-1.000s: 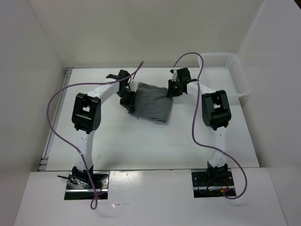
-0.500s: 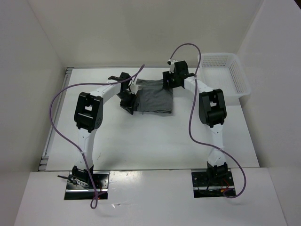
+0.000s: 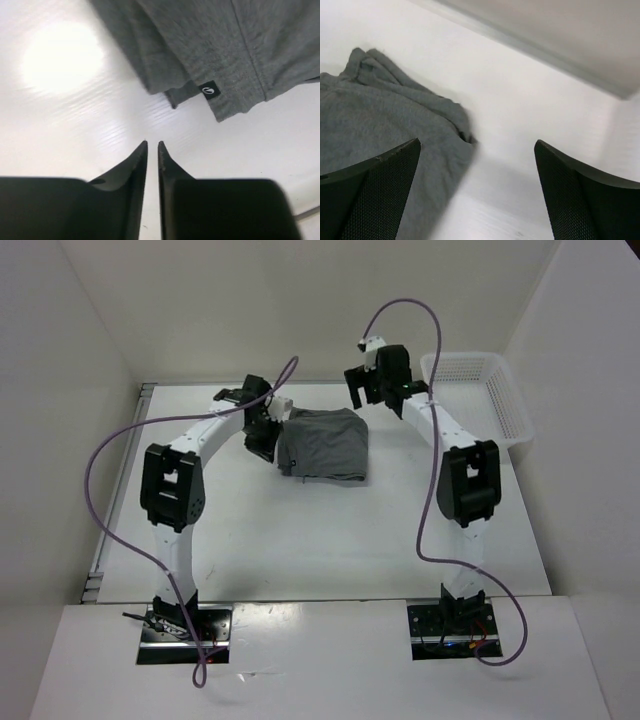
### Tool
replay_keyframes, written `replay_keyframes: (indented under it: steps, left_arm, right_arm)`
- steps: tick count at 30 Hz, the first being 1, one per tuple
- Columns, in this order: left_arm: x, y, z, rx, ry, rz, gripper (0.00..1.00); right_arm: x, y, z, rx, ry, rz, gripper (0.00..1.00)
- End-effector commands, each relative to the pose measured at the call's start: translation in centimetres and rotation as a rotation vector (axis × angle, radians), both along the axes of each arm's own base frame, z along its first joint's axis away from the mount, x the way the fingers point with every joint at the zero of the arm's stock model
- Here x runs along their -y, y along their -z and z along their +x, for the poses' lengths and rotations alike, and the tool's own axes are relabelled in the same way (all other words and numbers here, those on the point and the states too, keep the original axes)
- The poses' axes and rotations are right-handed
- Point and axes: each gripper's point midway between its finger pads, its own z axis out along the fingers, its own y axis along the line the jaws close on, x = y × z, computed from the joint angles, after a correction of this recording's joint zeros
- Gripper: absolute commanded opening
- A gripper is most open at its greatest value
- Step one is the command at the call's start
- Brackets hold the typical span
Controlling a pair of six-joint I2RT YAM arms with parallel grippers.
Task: Fold and stack the shorts
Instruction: Fold the shorts
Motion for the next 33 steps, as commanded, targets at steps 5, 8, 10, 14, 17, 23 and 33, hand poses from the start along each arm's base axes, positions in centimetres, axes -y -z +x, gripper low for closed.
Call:
replay_keyframes:
  steps: [5, 8, 10, 14, 17, 23, 33]
  left_arm:
    - [-7.5, -9.4, 2.2, 0.301, -0.176, 0.033, 0.32]
    - [-9.8, -9.5, 1.3, 0.331, -0.228, 0.052, 0.39]
    - [-10.9, -11.0, 0.8, 0.391, -0.257, 0.060, 0.47]
    - [-13.3, -11.8, -0.9, 0.430, -0.314, 0.082, 0.56]
    - [-14.3, -12.2, -1.5, 0.453, -0.340, 0.083, 0.65]
    - [-14.8, -12.2, -2.4, 0.471, -0.353, 0.099, 0.74]
    - [-14.6, -12.7, -3.1, 0.491, -0.350, 0.087, 0.78]
  right_arm:
    - [7.3, -10.2, -7.5, 0.243, 0.037, -0.351, 0.99]
    - [10.0, -11.3, -11.0, 0.268, 0.062, -0.432, 0.99]
    - [11.4, -9.5, -13.0, 0.231, 0.071, -0.468, 0.99]
    - [15.8, -10.3, -16.5, 0.232, 0.151, -0.483, 0.99]
    - [18.2, -11.3, -17.7, 0.237, 0.208, -0.435, 0.99]
    - [19.3, -11.2, -20.6, 0.213, 0.221, -0.340, 0.99]
    - [19.7, -13.3, -23.1, 0.283, 0.393, -0.138, 0.99]
